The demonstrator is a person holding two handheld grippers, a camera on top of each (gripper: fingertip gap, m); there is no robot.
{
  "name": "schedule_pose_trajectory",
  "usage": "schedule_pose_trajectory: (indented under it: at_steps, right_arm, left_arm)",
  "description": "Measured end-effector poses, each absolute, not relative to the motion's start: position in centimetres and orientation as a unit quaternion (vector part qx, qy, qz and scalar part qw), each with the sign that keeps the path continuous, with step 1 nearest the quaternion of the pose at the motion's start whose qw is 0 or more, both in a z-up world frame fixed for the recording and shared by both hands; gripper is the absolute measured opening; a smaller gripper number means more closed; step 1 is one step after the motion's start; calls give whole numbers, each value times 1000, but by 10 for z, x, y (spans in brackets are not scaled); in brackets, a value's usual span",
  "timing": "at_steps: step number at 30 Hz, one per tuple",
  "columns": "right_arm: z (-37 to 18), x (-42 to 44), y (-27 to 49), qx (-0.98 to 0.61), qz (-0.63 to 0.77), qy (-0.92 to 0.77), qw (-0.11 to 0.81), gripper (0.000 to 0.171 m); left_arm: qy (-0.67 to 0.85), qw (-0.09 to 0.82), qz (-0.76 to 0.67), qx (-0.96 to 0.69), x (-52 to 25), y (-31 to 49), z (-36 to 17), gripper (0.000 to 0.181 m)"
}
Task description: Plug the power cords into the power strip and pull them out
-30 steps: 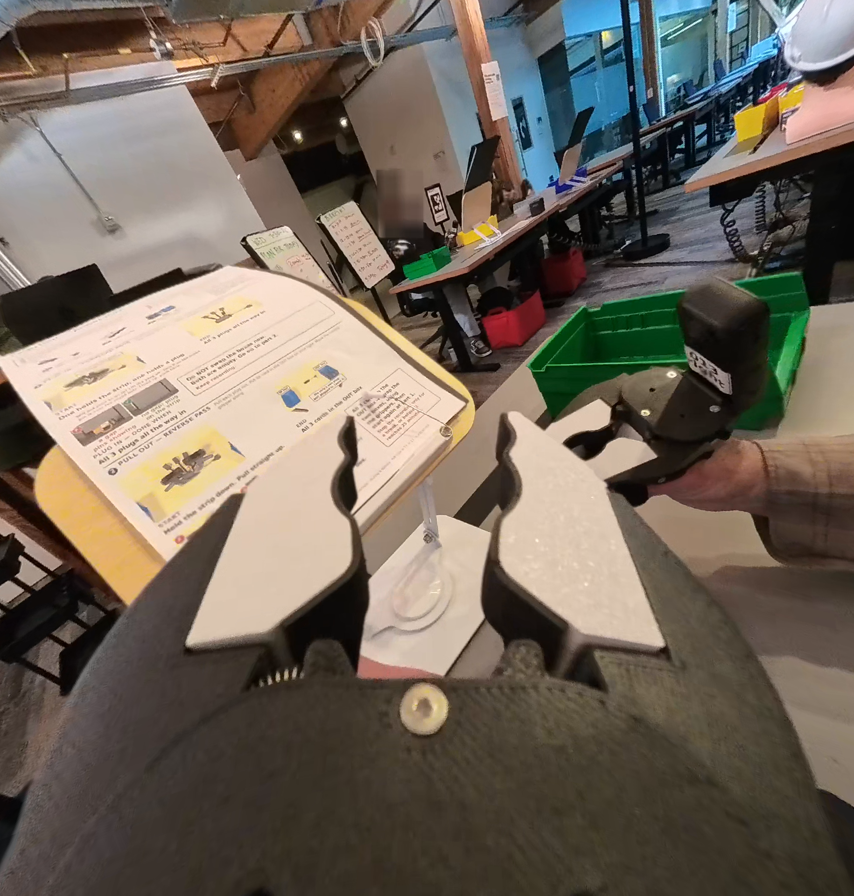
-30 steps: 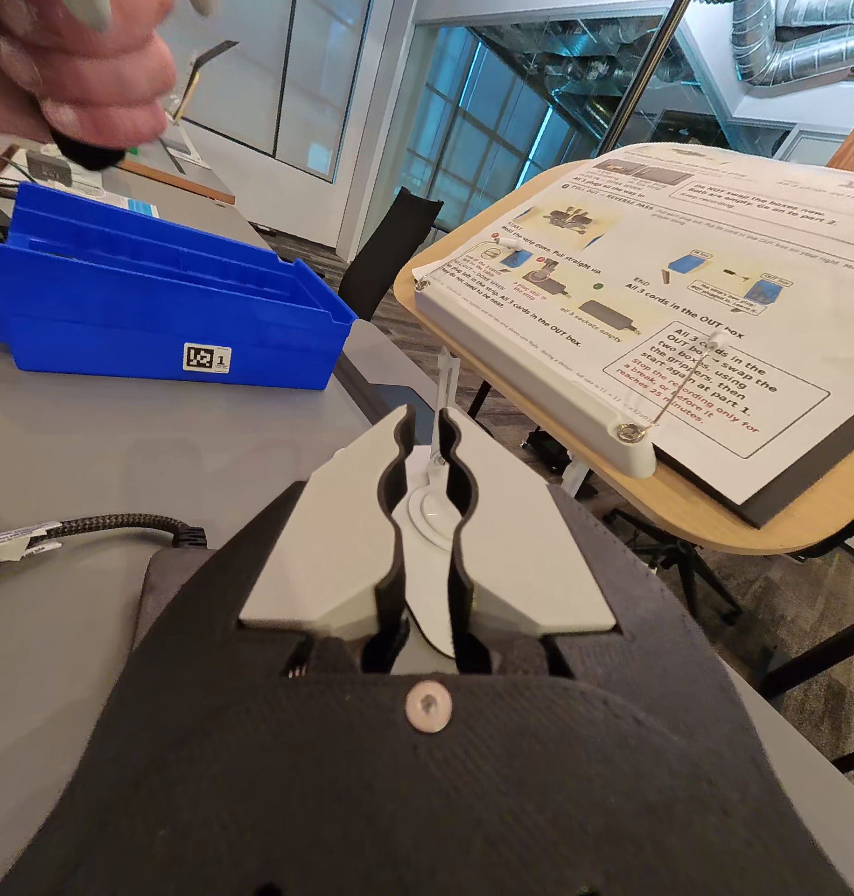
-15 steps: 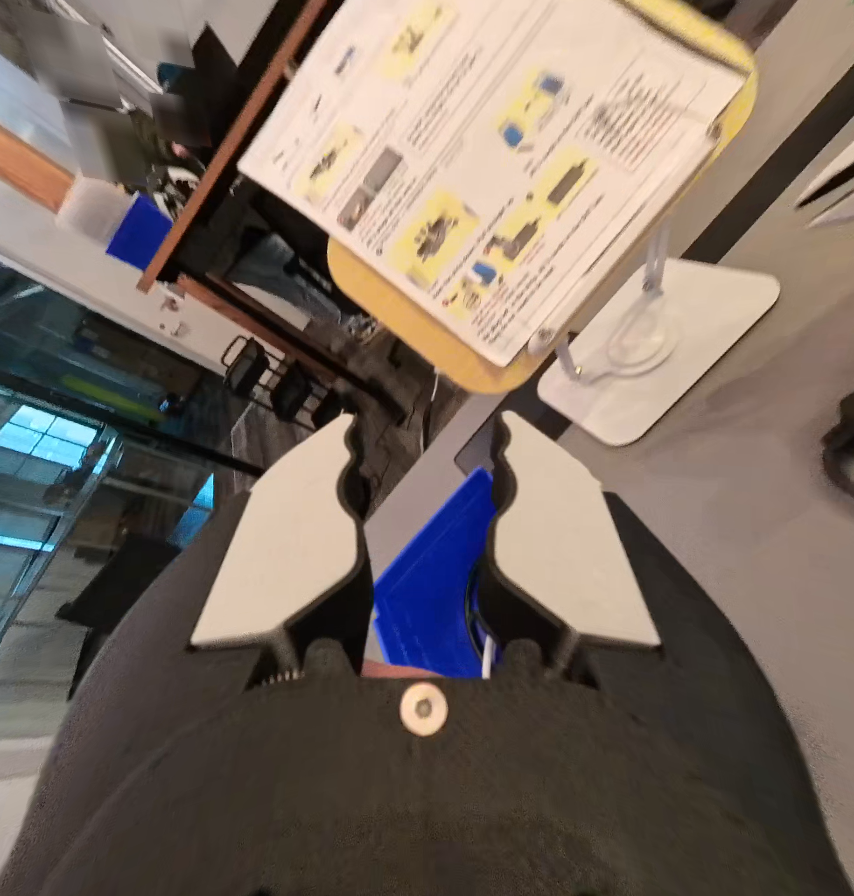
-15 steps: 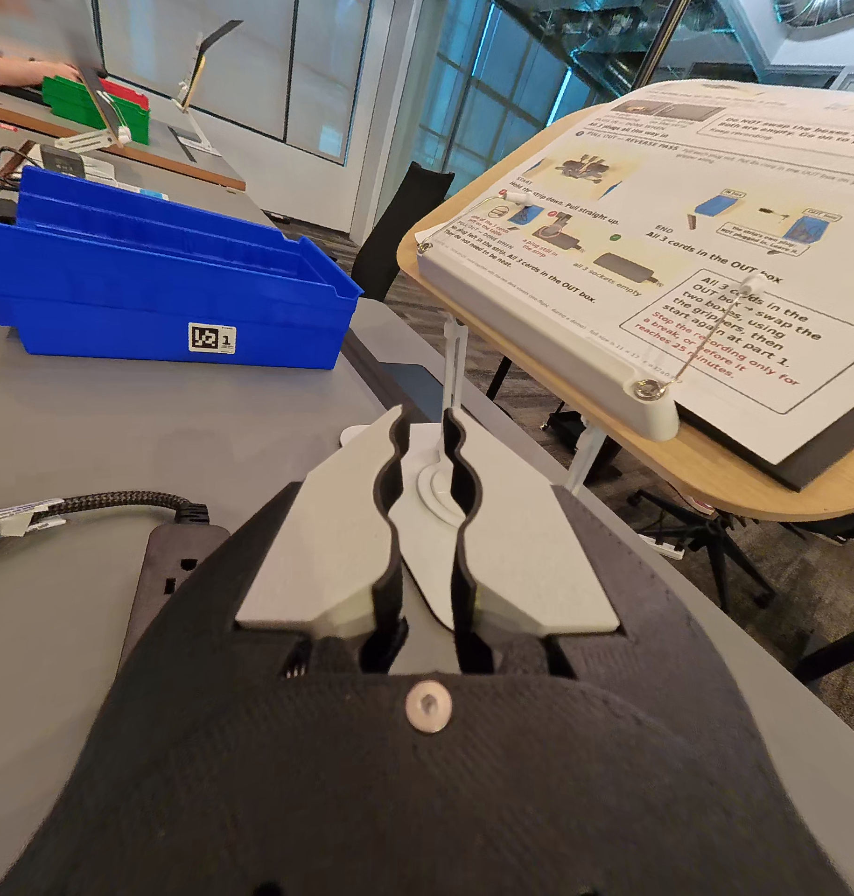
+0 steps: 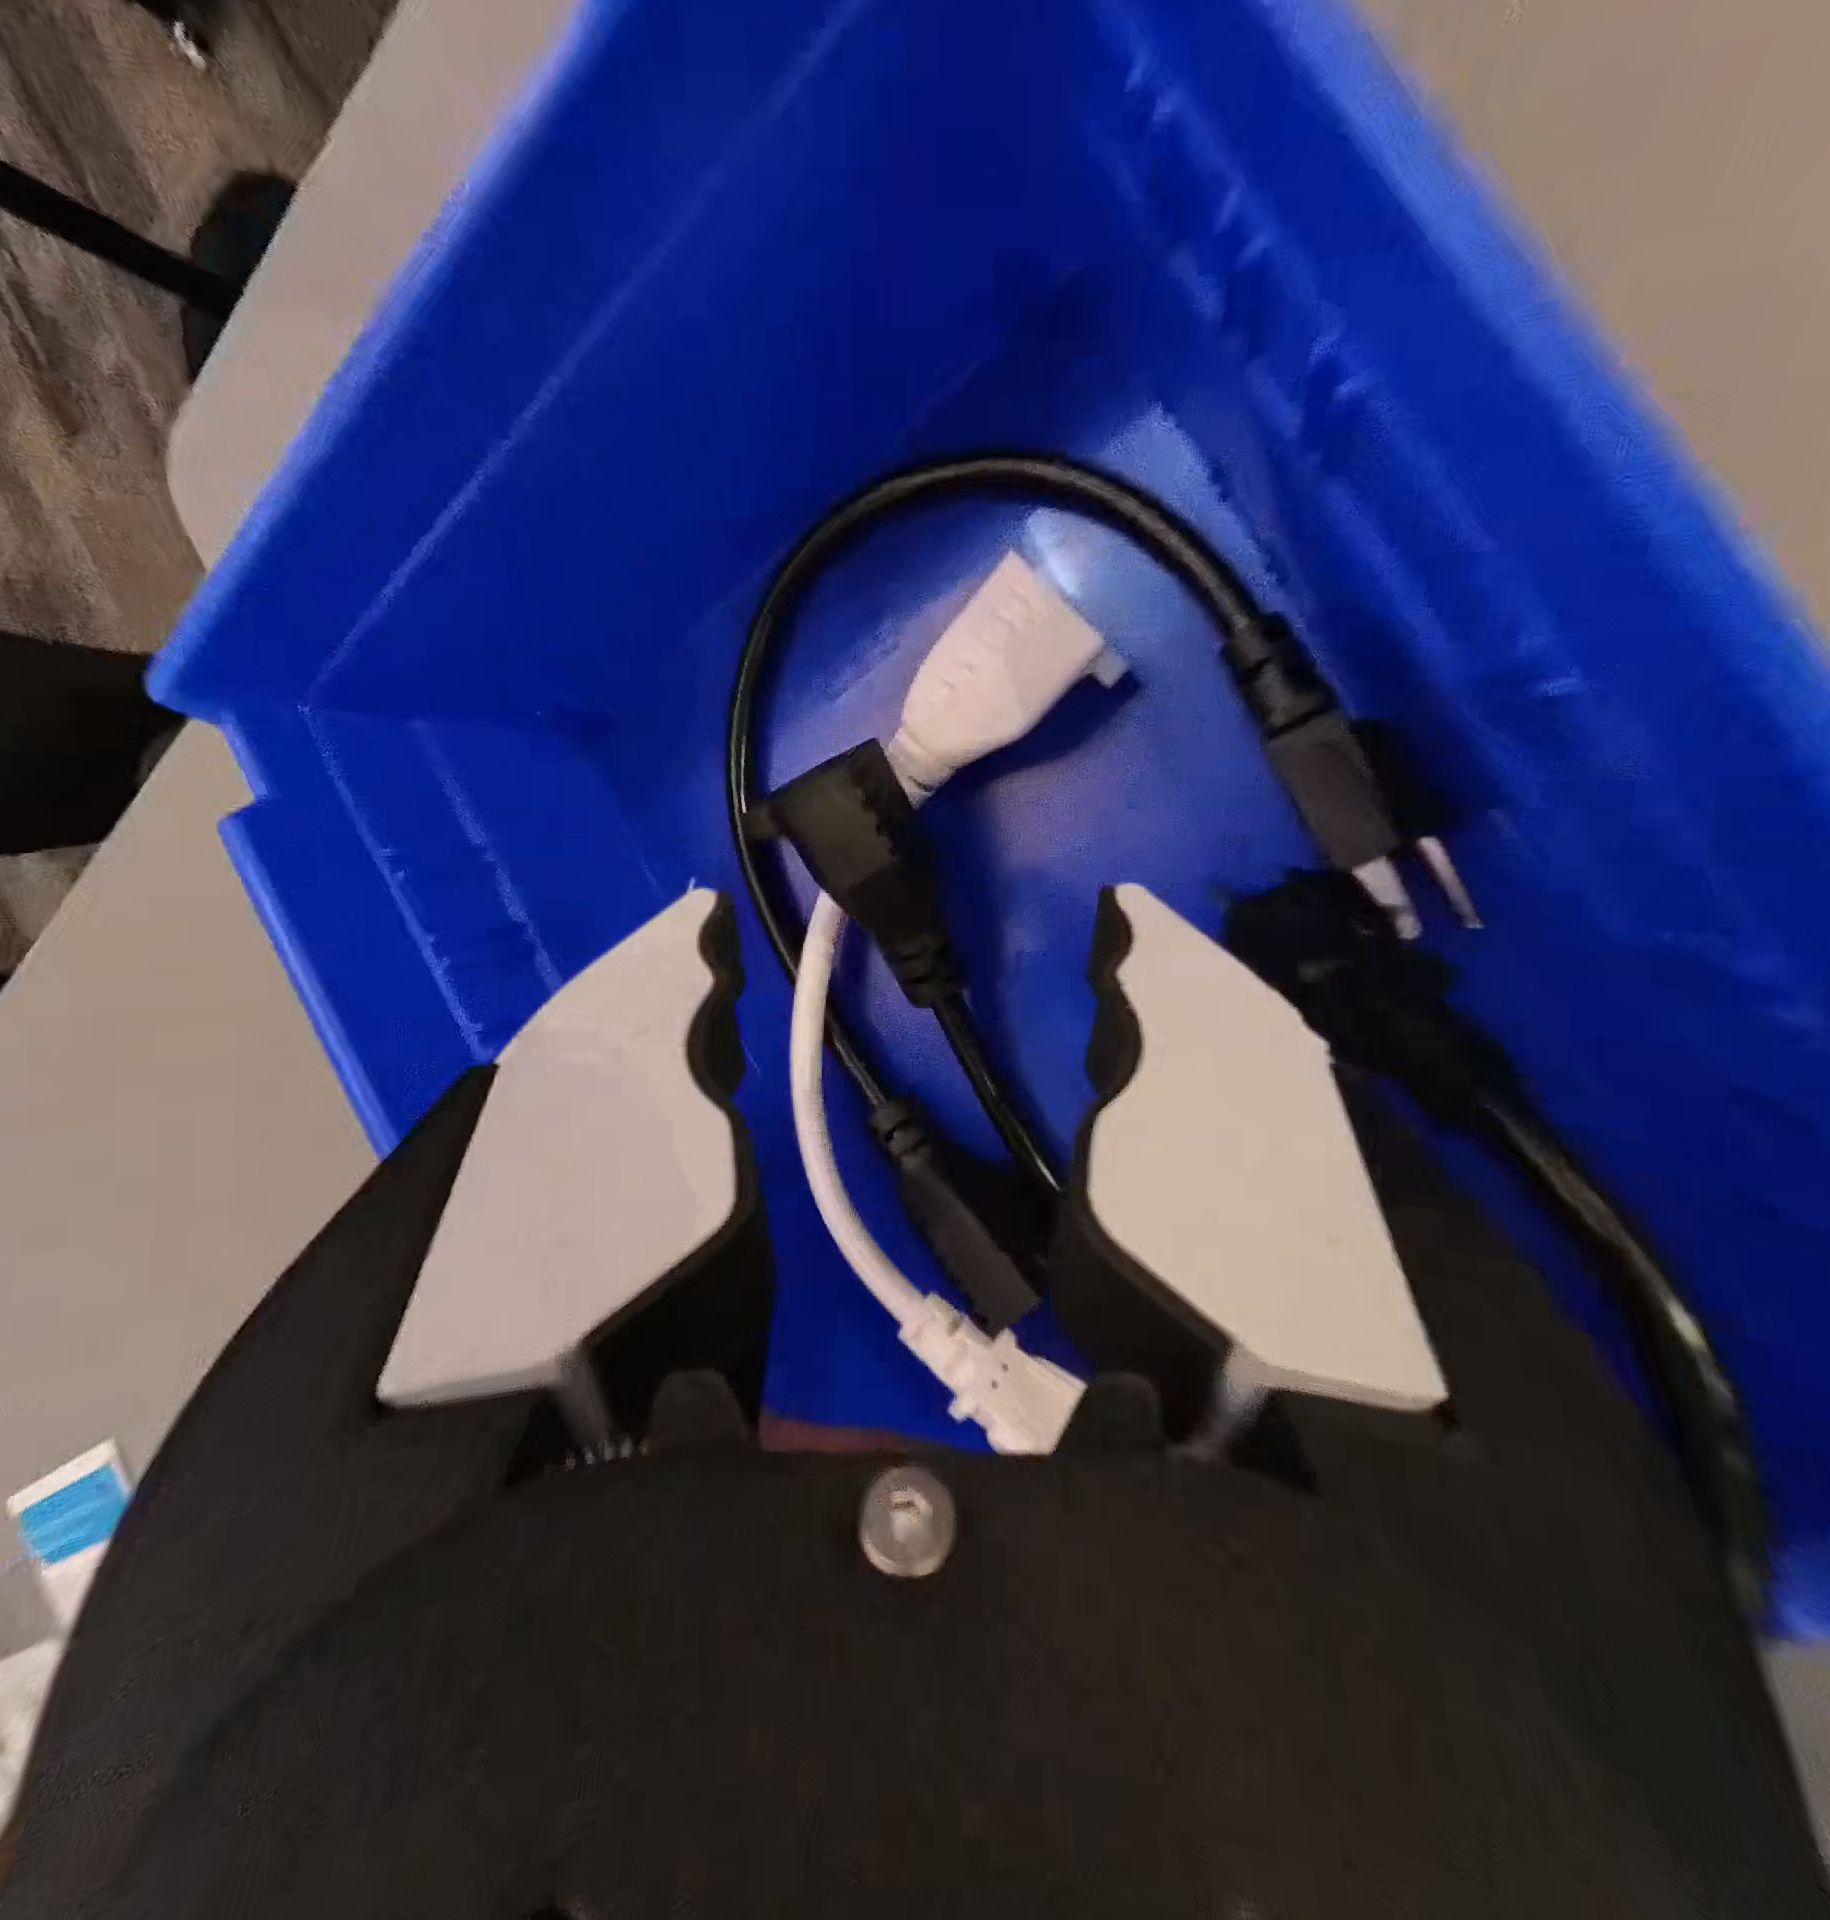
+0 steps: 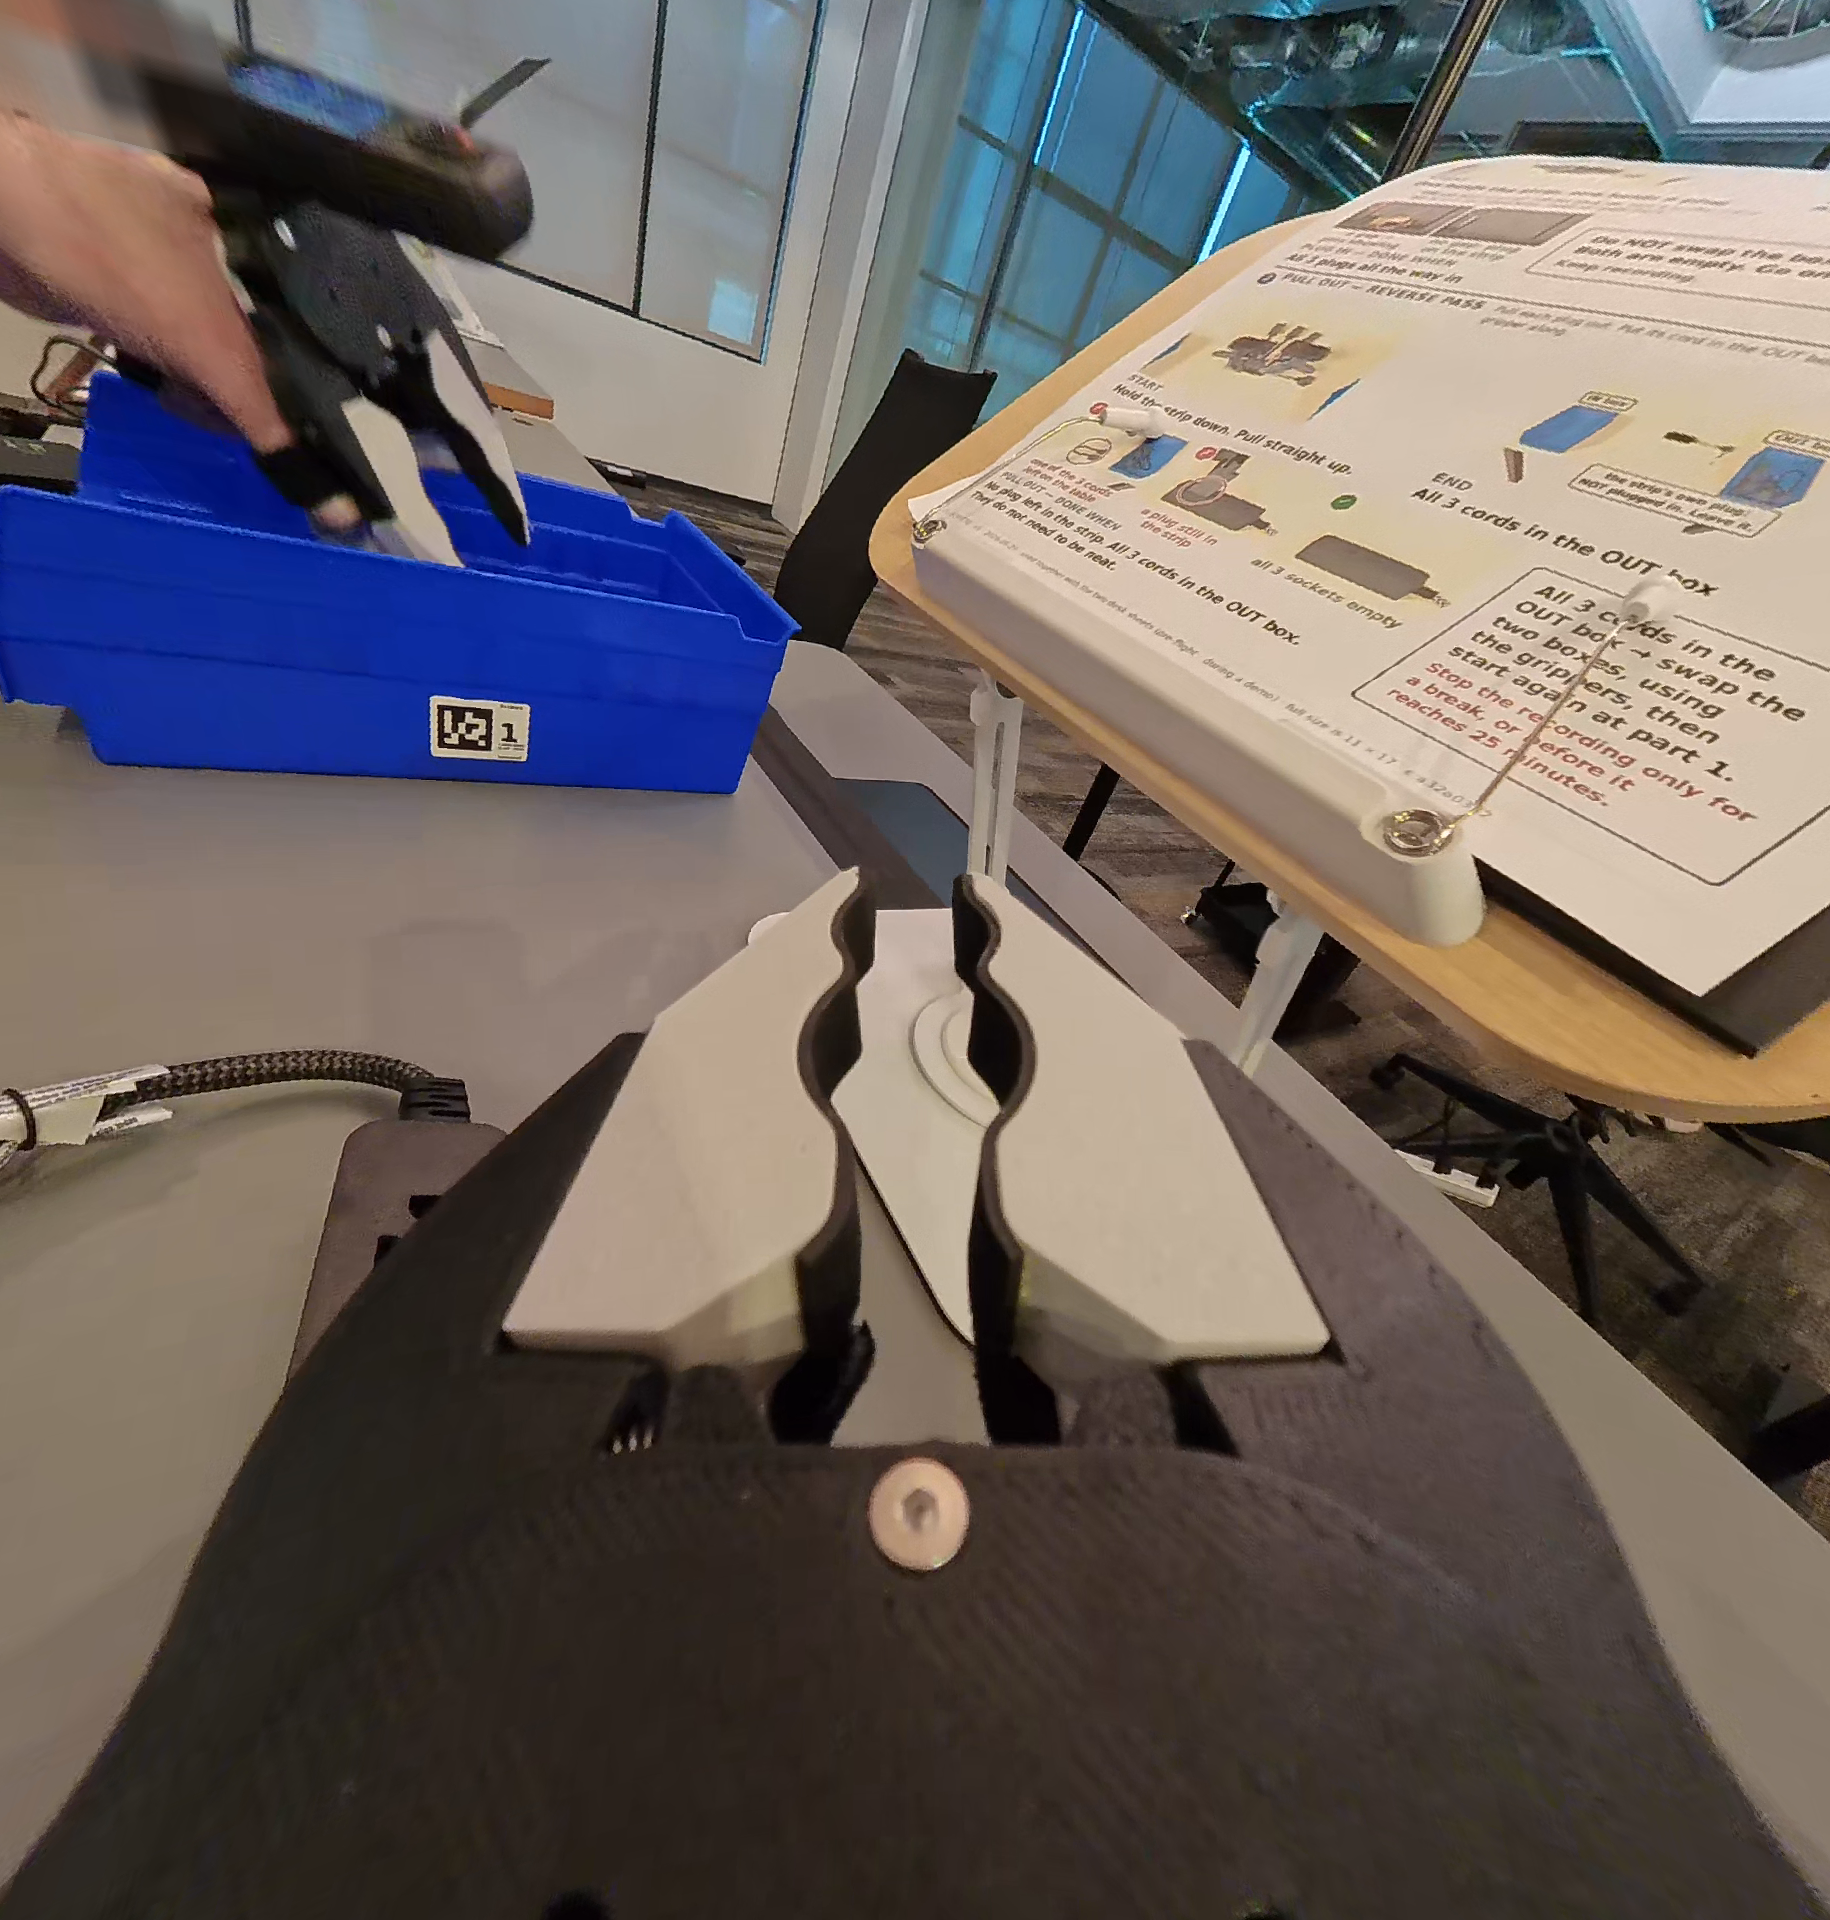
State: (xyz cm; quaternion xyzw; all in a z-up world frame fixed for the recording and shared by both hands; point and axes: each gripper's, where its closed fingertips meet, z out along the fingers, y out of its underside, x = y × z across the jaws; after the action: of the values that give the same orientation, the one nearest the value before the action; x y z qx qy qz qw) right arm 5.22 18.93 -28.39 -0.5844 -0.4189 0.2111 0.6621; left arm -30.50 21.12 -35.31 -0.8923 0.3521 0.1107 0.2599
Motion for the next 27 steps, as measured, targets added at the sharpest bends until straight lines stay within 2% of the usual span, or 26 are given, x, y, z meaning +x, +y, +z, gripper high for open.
schedule_pose_trajectory:
  at_steps: [4, 5, 8, 12, 21, 27]
  right_arm:
    - [-284, 53, 190, -585, 211, -418, 662, 12]
    - [-284, 53, 190, -585, 211, -417, 663, 12]
    - [-284, 55, 191, -586, 210, -417, 663, 12]
    - [-283, 57, 192, -586, 212, -413, 664, 12]
    - [-279, 56, 192, -583, 222, -409, 666, 12]
    - [-275, 56, 191, -579, 224, -408, 670, 12]
  left_arm:
    - [337, 217, 137, -906, -319, 224, -385, 65]
    - [333, 206, 140, -910, -322, 227, -392, 62]
    - [325, 220, 146, -908, -326, 237, -398, 34]
    - [304, 264, 139, -905, -328, 244, -386, 32]
    - [269, 458, 156, -833, -330, 242, -296, 30]
    - [239, 549, 118, -792, -333, 232, -238, 29]
